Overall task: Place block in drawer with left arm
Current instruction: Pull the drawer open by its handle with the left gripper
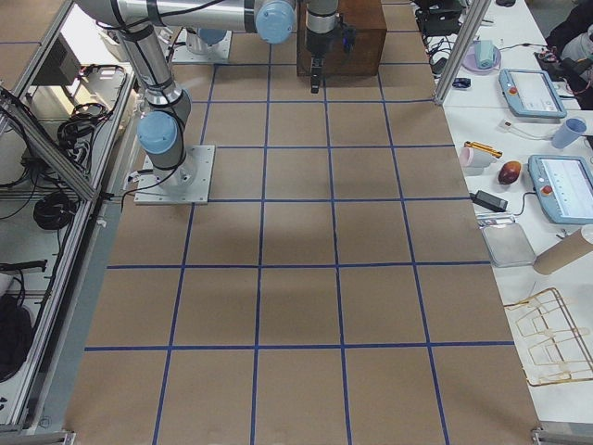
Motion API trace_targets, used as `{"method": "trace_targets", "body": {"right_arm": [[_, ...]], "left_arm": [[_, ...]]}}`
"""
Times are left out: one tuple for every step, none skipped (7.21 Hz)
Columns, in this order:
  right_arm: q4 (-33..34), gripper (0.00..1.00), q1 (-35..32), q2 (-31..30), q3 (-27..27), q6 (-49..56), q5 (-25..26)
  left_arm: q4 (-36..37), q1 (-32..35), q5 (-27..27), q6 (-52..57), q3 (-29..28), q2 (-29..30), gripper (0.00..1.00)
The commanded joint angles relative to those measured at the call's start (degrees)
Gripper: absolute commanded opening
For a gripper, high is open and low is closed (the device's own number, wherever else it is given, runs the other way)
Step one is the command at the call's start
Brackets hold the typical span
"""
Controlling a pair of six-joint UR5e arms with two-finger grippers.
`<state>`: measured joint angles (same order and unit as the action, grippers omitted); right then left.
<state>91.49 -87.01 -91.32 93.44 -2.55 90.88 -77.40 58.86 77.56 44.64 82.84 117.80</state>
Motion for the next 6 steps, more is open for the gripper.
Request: {"method": "trace_targets", "body": {"right_arm": [[0.0, 1.0, 0.0, 0.0, 0.0, 0.0, 0.0], [0.0, 1.0, 0.1, 0.0, 0.0, 0.0, 0.0], [0.0, 1.0, 0.0, 0.0, 0.0, 0.0, 0.0], [0.0, 1.0, 0.0, 0.0, 0.0, 0.0, 0.0], [0.0, 1.0, 0.0, 0.0, 0.0, 0.0, 0.0], [0.0, 1.0, 0.0, 0.0, 0.0, 0.0, 0.0]], "left_arm": [[0.1, -0.1, 0.7, 1.5, -0.2, 0.2, 1.0], [0.1, -0.2, 0.7, 1.9, -0.3, 0.7, 1.0], [0.1, -0.3, 0.8, 2.4, -0.8, 0.8, 1.0], [0.0, -0.3, 0.8, 2.6, -1.7, 1.2, 1.0], [0.0, -0.3, 1.3, 2.6, -2.1, 1.4, 1.0], [0.1, -0.3, 1.3, 2.6, -2.2, 1.4, 1.0]]}}
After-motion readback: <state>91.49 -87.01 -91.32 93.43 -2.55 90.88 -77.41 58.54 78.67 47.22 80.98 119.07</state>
